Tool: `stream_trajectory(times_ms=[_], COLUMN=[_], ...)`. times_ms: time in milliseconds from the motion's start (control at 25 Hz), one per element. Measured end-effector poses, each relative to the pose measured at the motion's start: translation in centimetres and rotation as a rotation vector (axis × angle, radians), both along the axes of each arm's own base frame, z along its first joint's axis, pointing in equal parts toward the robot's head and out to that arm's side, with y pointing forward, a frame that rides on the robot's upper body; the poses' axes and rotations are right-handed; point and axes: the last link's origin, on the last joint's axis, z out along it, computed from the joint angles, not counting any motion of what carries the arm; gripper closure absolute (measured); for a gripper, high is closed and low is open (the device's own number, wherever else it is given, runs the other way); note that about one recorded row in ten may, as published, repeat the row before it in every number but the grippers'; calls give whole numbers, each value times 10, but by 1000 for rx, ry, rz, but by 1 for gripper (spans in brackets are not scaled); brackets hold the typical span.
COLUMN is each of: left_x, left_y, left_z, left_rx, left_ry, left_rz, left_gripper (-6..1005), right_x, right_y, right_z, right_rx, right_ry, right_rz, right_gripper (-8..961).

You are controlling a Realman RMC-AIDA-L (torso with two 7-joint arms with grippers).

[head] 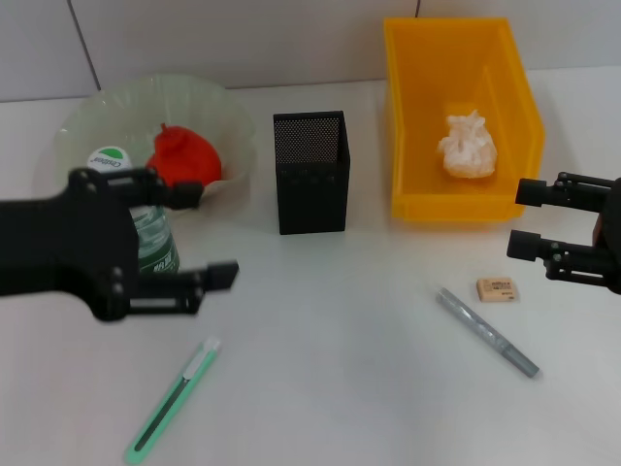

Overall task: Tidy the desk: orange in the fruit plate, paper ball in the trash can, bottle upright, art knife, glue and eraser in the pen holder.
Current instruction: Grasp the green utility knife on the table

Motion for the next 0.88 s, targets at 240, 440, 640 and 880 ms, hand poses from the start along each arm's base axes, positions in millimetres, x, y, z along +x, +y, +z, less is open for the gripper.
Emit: stream_trajectory(times_ms=[240,440,640,880], left_x=[-2,-5,-10,-20], left_y=[-6,-3,7,25], left_z=[-8,-13,-28,-42], left_rx=[-78,-100,-150,-180], left_ry=[48,101,217,317], left_rz=[1,49,148,282], left_gripper=[188,188,188,188], right_x=[0,0,0,0], right_y=[0,0,0,0], right_z=[0,0,0,0], right_rx=[0,-1,4,5], right_ry=[1,2,-3,-4], right_rz=[-1,1,6,8], right_gripper=[322,322,323,323])
